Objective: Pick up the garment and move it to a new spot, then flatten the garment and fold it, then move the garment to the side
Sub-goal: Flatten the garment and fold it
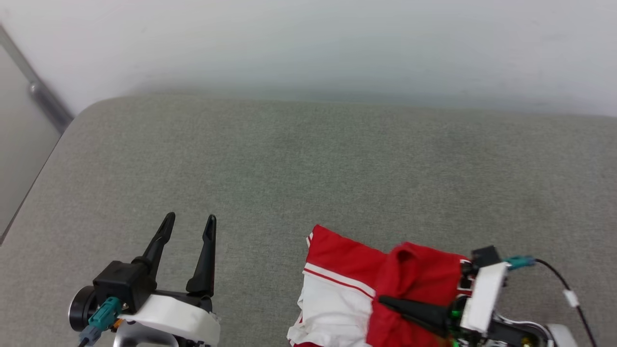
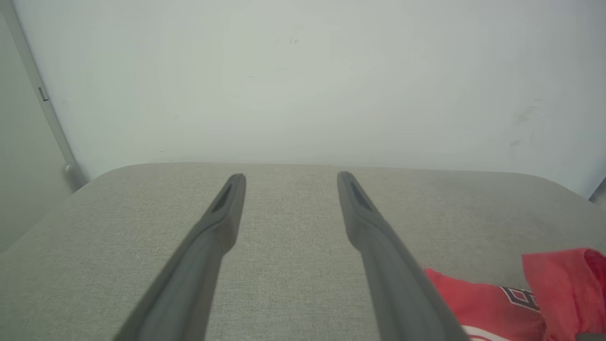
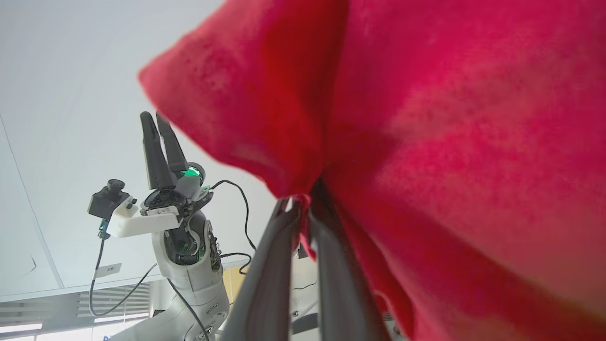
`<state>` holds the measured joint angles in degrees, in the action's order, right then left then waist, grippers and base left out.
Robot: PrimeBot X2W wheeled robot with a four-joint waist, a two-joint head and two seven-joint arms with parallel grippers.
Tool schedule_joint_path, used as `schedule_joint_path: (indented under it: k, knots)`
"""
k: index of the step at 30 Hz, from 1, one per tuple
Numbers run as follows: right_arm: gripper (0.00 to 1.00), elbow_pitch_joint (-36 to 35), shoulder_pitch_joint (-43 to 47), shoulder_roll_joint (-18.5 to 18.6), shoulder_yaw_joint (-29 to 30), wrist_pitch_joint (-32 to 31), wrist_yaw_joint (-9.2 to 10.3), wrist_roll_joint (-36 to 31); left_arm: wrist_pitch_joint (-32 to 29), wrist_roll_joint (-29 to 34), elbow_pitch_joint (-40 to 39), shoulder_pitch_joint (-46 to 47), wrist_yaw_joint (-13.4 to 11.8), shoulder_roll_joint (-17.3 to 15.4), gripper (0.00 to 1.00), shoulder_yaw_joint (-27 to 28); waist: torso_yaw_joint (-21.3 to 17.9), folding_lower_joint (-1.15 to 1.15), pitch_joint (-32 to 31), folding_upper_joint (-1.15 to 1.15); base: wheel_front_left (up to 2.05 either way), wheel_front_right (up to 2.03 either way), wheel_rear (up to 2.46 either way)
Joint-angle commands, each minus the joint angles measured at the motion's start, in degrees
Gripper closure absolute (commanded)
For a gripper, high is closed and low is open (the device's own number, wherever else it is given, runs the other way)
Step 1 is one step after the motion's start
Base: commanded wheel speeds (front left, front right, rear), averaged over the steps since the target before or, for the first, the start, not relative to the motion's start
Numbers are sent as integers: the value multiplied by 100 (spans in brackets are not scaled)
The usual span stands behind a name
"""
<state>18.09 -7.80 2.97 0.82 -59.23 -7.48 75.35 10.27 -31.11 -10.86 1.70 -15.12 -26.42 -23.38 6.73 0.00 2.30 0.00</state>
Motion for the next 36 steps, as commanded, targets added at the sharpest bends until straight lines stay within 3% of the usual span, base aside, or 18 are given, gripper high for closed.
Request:
schedule_joint_path:
  k: [1,7,12,13,14,18,23,29,36]
  knots:
    - [100,98,-151,-12,-254,187,-2,124,23,-26,13,107,31,15,0,-5,76,0,75,0,0,0,0]
    - [100,540,-595,-10,-1318,883,-2,317,54,-39,74,244,81,58,0,-33,177,0,266,0,0,0,0]
    - [100,919,-821,-13,-1852,1351,-2,345,107,-66,172,313,129,108,0,-58,200,0,364,0,0,0,0]
    - [73,954,-865,-11,-1927,1423,-2,328,114,-69,188,325,131,118,0,-62,196,0,378,0,0,0,0]
    - [2,990,-888,-9,-1992,1478,-2,356,122,-71,206,335,131,127,0,-66,191,0,387,0,0,0,0]
    - [0,952,-980,-9,-2192,1691,-2,337,150,-72,274,337,148,120,0,-66,142,0,386,0,0,0,0]
    - [0,584,-1145,104,-2471,2037,-2,-238,151,-71,319,288,148,58,0,-57,23,0,303,0,0,0,0]
    - [0,263,-1281,725,-2660,3498,-2,-2200,176,-46,327,197,55,69,0,-45,-82,0,140,0,0,0,0]
    - [0,156,-1013,1126,-1587,4952,-1,-4135,264,-51,372,23,-54,20,0,85,-305,0,12,0,0,0,0]
